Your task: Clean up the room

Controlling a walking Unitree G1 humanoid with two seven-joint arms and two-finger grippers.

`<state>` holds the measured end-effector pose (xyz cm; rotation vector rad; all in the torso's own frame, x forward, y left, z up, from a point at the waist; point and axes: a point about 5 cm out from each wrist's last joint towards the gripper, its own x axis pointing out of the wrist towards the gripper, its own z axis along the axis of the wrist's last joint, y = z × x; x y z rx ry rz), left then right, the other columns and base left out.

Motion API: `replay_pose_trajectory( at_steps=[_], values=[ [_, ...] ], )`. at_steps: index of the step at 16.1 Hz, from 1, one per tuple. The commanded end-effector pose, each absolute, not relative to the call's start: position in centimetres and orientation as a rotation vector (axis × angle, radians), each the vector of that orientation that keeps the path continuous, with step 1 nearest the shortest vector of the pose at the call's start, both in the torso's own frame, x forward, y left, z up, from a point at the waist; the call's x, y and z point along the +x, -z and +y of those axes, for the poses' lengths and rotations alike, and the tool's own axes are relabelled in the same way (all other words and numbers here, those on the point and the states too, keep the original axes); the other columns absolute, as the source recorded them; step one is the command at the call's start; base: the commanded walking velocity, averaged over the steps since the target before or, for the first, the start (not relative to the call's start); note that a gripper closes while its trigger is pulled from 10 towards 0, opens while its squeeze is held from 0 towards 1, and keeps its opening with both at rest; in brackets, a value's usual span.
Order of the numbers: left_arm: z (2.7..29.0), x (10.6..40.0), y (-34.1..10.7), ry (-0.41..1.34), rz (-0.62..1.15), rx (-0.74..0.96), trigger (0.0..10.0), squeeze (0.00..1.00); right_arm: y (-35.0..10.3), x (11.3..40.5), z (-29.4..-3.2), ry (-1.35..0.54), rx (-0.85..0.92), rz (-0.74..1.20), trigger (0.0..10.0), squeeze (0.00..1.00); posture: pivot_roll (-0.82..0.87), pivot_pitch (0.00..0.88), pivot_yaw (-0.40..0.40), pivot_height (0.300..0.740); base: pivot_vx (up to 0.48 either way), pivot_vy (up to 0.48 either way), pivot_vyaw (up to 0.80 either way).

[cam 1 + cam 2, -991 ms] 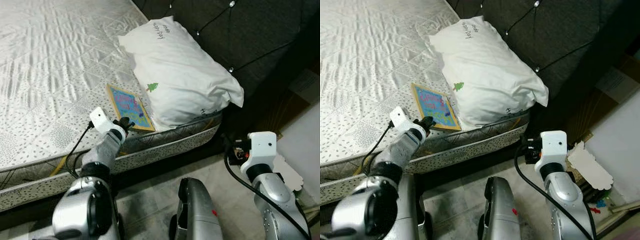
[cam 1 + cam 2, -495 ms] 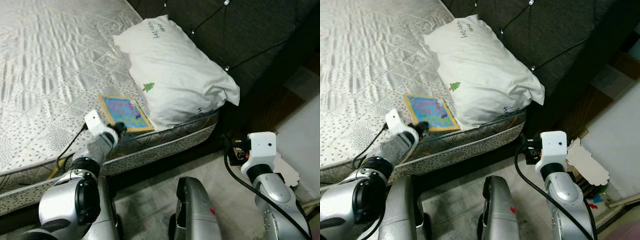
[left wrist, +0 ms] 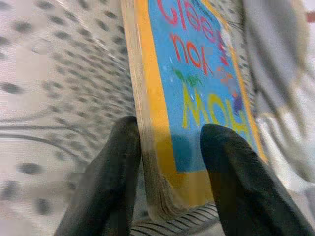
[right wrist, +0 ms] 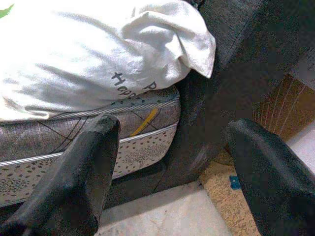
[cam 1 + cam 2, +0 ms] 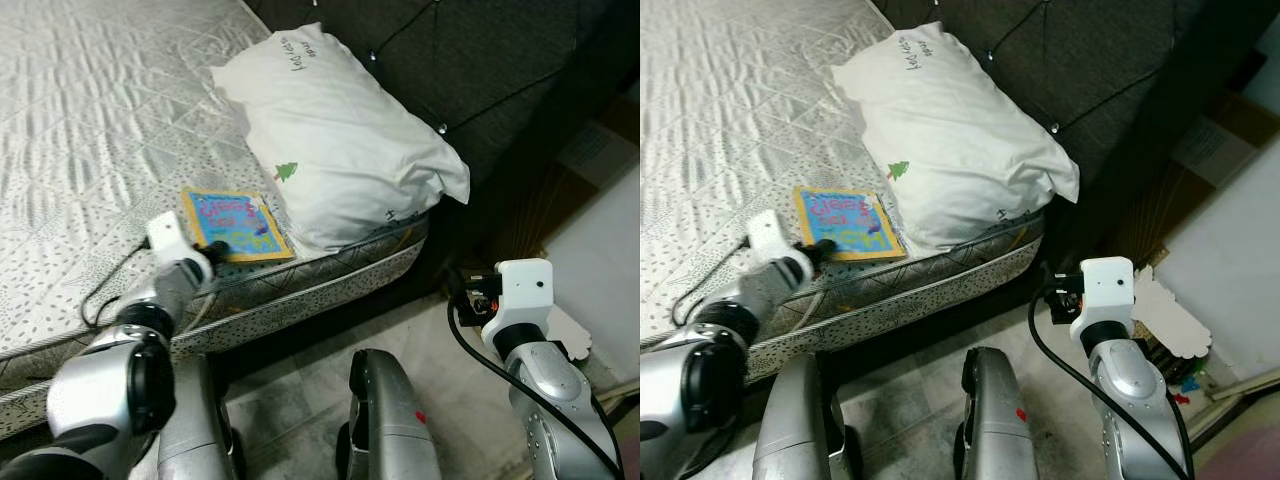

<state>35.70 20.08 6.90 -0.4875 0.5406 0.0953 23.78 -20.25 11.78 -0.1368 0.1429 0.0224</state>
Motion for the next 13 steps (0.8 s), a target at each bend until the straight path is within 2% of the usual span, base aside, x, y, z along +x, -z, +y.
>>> replay_pose_trajectory(
  at_steps=[1, 8, 11, 13],
  values=[
    [20.5, 36.4, -8.1, -0.102, 0.509, -0.457, 10.0, 1.0, -12.0, 23.8, -20.7, 0.0, -0.152, 0.135, 10.0, 0.0, -0.19, 0.082, -0.103, 0.542, 0.0, 0.0, 0.0],
    [21.5, 35.5, -6.8, -0.122, 0.553, -0.277, 10.0, 1.0, -11.9, 25.0, -19.7, -0.015, -0.119, 0.111, 10.0, 0.0, -0.15, 0.058, -0.087, 0.542, 0.0, 0.0, 0.0],
    [21.9, 36.3, -8.5, -0.175, 0.375, -0.296, 10.0, 1.0, -11.8, 26.6, -18.0, -0.041, -0.059, 0.089, 10.0, 0.0, -0.08, 0.029, -0.074, 0.542, 0.0, 0.0, 0.0],
    [21.6, 36.0, -8.5, -0.179, 0.312, -0.231, 10.0, 1.0, -11.7, 27.6, -16.8, -0.07, -0.024, 0.079, 10.0, 0.0, -0.04, 0.008, -0.069, 0.542, 0.0, 0.0, 0.0]
  ],
)
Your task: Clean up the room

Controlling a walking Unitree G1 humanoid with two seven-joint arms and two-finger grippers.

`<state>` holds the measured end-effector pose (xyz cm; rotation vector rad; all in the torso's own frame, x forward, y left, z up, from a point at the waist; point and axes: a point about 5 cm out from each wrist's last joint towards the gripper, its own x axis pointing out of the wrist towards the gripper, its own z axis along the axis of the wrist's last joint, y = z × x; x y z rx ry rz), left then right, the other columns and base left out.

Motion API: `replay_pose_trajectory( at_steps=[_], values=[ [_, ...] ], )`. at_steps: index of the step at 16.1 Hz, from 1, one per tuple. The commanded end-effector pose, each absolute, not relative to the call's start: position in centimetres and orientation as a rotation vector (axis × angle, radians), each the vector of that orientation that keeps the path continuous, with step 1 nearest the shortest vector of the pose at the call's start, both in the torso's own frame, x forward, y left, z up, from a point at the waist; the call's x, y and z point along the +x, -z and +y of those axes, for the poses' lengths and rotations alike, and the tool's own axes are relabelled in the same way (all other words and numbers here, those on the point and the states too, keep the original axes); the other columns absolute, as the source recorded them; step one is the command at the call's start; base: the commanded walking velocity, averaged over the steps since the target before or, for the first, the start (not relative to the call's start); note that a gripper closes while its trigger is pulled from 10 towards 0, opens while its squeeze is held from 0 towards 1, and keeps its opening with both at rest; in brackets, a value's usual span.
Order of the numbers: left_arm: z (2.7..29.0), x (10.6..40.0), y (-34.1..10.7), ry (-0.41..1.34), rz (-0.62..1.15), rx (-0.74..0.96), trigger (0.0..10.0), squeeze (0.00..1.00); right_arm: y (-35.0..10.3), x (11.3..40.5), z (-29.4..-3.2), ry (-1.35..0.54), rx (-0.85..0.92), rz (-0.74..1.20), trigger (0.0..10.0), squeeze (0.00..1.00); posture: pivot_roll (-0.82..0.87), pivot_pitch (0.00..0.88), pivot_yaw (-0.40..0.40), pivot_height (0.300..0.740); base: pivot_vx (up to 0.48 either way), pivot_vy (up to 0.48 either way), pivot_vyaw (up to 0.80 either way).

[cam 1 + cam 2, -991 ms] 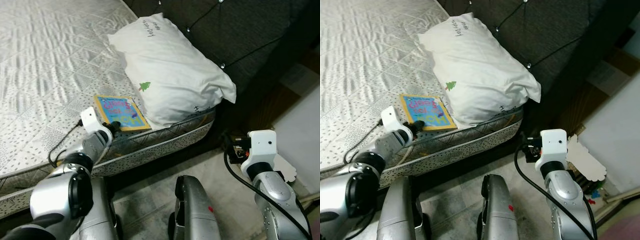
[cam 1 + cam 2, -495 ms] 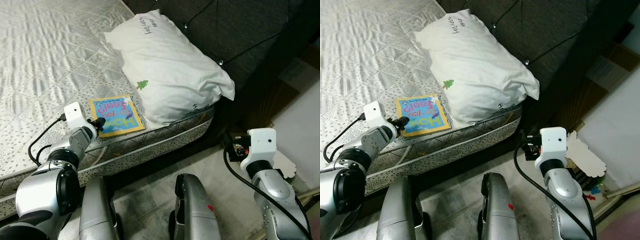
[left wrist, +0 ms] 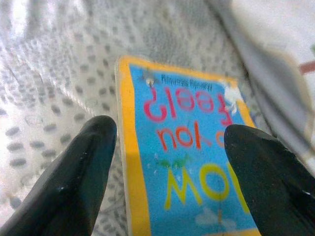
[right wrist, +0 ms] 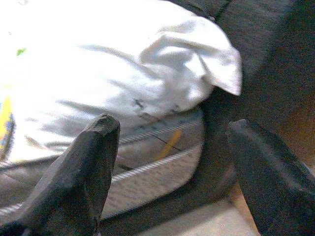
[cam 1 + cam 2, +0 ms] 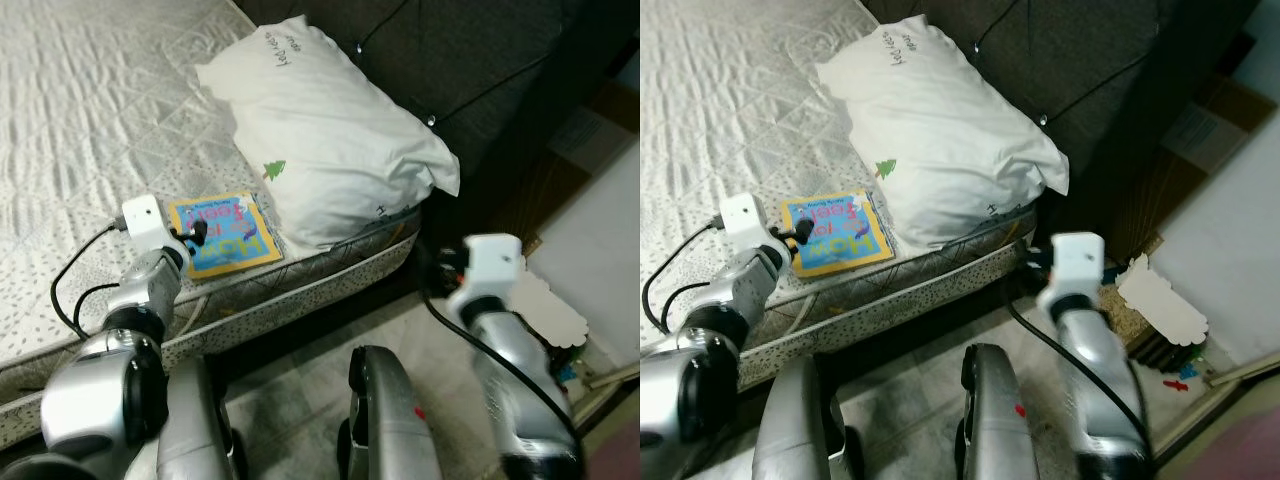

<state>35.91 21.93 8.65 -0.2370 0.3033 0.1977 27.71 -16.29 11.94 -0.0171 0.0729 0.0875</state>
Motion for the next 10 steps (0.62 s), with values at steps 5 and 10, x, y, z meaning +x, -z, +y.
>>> replay_pose_trajectory(
  at_steps=[5, 10],
  values=[
    [23.7, 31.3, -8.1, -0.436, 0.145, -0.003, 10.0, 1.0, -10.1, 30.3, -12.6, -0.201, 0.052, 0.119, 10.0, 0.0, 0.06, 0.0, -0.049, 0.542, 0.0, 0.0, 0.0],
    [20.9, 31.7, -11.6, -0.3, -0.007, 0.259, 10.0, 0.0, -12.8, 34.1, -10.2, -0.264, 0.152, -0.017, 10.0, 0.0, 0.14, 0.0, -0.05, 0.542, 0.0, 0.0, 0.0]
  ],
)
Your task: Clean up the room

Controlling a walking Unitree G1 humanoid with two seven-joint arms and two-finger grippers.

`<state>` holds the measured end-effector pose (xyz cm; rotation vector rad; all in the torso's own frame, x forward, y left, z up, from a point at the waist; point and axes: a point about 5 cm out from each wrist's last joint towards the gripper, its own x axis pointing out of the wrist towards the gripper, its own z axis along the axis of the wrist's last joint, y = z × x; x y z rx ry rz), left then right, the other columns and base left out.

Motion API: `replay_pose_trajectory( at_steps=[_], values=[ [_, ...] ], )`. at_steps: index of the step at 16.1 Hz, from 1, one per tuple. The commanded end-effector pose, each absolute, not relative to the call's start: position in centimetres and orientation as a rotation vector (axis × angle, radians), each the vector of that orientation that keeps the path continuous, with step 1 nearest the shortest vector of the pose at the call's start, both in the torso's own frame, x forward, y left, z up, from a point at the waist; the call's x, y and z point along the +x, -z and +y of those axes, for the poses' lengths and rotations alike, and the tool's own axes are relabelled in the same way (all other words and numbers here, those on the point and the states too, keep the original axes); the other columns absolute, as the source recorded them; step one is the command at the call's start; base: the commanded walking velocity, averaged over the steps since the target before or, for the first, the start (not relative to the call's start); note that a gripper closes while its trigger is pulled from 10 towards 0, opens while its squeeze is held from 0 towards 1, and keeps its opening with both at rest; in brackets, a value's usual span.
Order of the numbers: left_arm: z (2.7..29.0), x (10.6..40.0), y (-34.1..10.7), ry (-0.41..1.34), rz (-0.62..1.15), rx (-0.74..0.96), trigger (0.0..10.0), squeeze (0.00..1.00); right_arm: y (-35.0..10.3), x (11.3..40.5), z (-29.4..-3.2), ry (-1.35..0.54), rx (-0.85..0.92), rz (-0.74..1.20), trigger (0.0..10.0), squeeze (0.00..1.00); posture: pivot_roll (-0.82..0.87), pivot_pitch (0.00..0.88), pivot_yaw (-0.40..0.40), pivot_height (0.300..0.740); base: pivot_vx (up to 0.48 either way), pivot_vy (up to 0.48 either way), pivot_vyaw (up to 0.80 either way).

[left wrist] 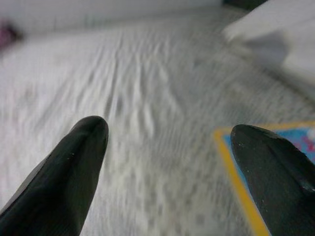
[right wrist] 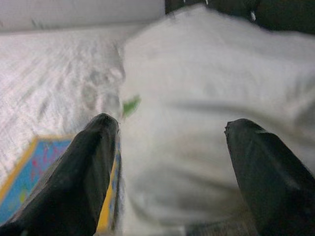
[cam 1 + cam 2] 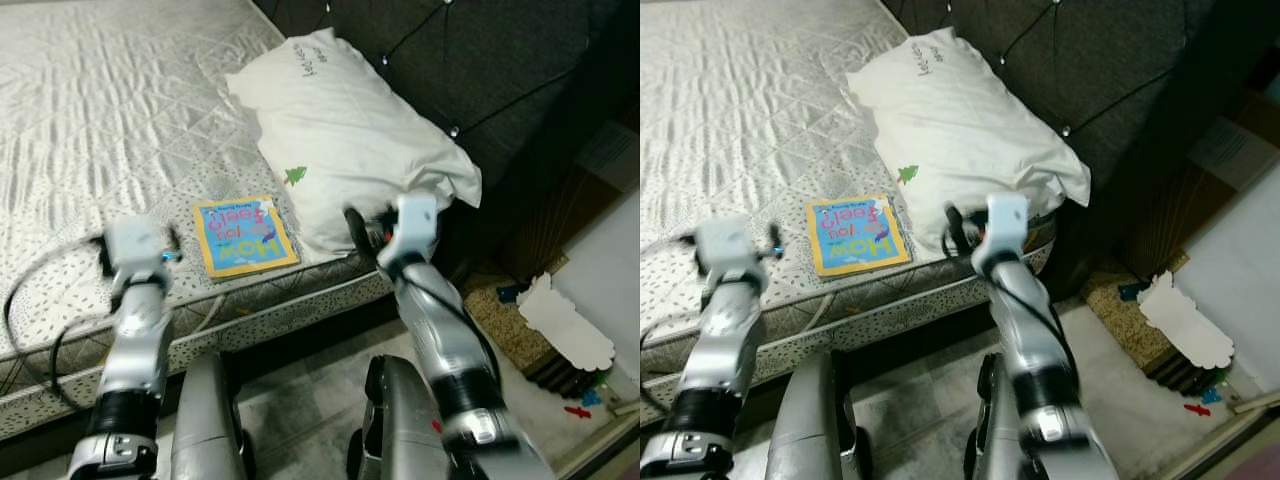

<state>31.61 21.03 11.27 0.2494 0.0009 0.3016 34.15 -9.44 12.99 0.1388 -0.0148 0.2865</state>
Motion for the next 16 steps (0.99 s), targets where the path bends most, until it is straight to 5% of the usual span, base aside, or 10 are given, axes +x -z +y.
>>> replay_pose_trajectory(
  at_steps=[1, 3, 16],
  values=[
    [20.1, 31.8, -12.9, -0.217, -0.076, 0.299, 10.0, 0.0, -13.5, 35.0, -9.9, -0.26, 0.196, -0.038, 10.0, 0.0, 0.16, 0.0, -0.055, 0.556, 0.0, 0.0, 0.0],
    [19.4, 31.2, -13.4, -0.057, -0.112, 0.216, 10.0, 0.0, -14.2, 35.5, -9.5, -0.269, 0.262, -0.05, 10.0, 0.0, 0.16, 0.0, -0.058, 0.58, 0.0, 0.0, 0.0],
    [18.6, 29.3, -11.1, -0.195, -0.036, 0.115, 10.0, 0.0, -12.0, 33.6, -9.7, -0.253, 0.267, -0.038, 10.0, 0.0, 0.14, 0.0, -0.069, 0.718, 0.0, 0.0, 0.0]
  ],
)
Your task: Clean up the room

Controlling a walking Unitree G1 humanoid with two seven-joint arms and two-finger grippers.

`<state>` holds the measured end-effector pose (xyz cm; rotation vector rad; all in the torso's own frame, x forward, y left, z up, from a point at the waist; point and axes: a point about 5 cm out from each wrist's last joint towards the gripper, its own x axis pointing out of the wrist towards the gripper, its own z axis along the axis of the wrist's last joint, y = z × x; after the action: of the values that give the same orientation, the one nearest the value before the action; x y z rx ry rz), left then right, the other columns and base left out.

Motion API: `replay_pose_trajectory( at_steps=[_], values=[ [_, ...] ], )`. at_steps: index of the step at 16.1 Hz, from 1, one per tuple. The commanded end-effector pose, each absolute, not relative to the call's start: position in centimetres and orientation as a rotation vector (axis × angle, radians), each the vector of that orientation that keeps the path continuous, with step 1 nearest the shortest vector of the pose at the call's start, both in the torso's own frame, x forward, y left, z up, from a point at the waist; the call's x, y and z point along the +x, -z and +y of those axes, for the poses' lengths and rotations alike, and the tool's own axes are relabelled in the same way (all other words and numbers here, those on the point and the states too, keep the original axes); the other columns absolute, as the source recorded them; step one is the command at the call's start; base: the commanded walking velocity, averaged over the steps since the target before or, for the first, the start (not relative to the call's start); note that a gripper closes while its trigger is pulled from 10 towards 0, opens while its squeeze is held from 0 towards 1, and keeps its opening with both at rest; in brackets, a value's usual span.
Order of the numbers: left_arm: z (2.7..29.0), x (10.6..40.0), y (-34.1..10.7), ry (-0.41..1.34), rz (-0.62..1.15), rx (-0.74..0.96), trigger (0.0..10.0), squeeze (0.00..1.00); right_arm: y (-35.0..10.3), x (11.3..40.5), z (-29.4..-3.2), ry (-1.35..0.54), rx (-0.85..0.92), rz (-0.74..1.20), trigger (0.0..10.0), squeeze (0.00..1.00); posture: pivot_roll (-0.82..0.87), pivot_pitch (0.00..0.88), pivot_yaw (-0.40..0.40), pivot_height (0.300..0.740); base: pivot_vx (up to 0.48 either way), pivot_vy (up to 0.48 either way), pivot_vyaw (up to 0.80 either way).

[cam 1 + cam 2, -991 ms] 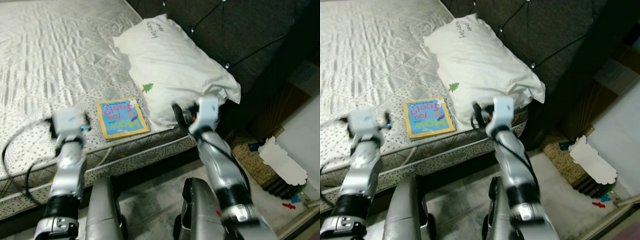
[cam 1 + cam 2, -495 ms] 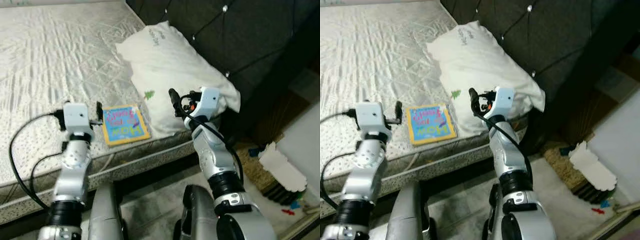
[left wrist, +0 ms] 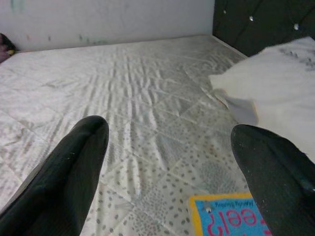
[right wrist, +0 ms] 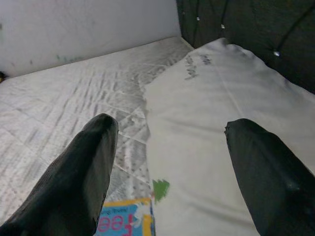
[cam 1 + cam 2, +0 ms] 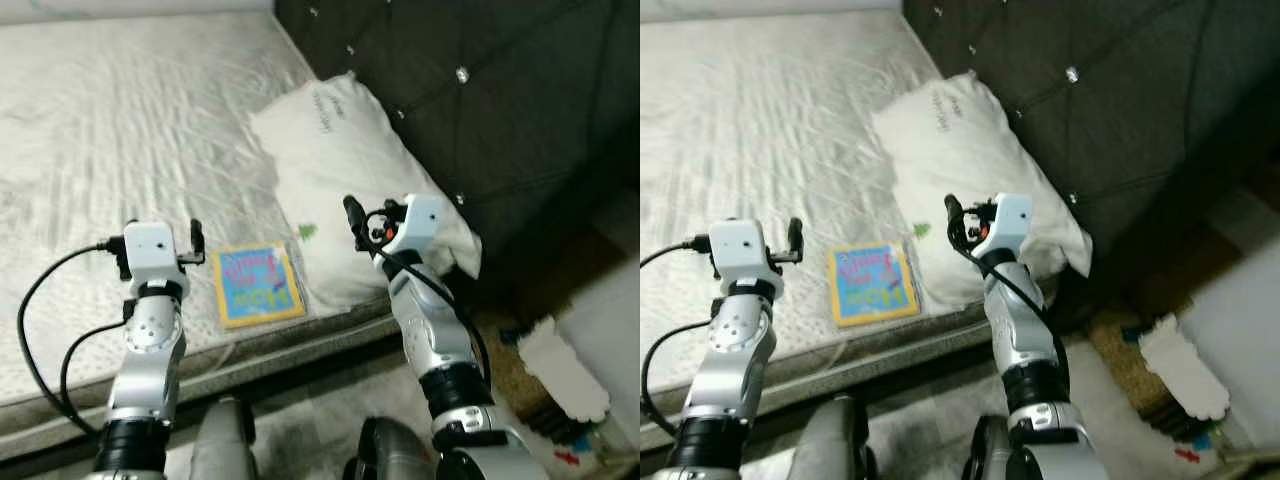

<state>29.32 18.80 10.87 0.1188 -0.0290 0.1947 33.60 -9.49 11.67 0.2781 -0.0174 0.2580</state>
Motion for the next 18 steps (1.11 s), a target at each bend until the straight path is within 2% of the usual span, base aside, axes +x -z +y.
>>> replay_pose_trajectory(
  at_steps=[1, 13, 18],
  values=[
    [17.9, 29.4, -11.0, -0.172, -0.028, 0.144, 10.0, 0.0, -12.0, 33.5, -9.7, -0.254, 0.265, -0.037, 10.0, 0.0, 0.14, 0.0, -0.074, 0.732, 0.0, 0.0, 0.0],
    [16.1, 29.4, -10.8, -0.101, -0.011, 0.149, 10.0, 0.0, -12.2, 33.3, -10.0, -0.25, 0.238, -0.04, 10.0, 0.0, 0.13, 0.0, -0.08, 0.74, 0.0, 0.0, 0.0],
    [16.1, 29.6, -10.7, -0.083, 0.004, 0.069, 10.0, 0.0, -12.2, 33.5, -10.1, -0.233, 0.227, -0.036, 10.0, 0.0, 0.13, 0.0, -0.083, 0.74, 0.0, 0.0, 0.0]
  ],
)
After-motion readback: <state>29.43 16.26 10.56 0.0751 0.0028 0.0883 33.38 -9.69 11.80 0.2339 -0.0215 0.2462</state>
